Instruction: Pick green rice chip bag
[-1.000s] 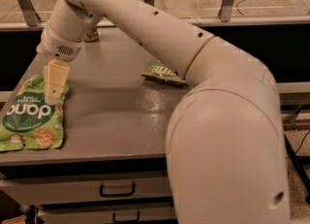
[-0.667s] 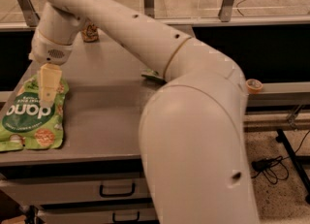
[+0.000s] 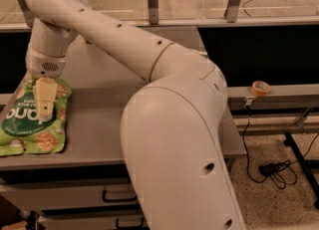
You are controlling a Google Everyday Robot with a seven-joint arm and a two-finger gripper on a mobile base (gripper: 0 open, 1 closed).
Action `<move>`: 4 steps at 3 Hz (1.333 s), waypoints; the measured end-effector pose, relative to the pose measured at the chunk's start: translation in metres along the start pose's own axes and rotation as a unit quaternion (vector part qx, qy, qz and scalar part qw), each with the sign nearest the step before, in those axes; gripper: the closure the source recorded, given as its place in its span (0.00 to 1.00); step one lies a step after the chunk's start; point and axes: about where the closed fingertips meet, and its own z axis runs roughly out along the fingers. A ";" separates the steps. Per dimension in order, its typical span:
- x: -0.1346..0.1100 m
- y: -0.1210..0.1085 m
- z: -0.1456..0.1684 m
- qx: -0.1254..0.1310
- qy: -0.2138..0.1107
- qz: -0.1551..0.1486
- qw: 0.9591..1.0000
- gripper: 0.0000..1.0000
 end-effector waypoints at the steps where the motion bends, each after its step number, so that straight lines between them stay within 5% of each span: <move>1: 0.003 0.002 0.003 -0.003 0.000 0.005 1.000 0.41; 3: 0.002 0.006 -0.017 0.020 -0.014 0.010 1.000 0.87; 4: 0.004 0.011 -0.054 0.059 -0.064 0.015 0.996 1.00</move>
Offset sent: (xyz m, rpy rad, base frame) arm 0.0037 -0.0217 -0.0049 0.0083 0.0191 -0.0706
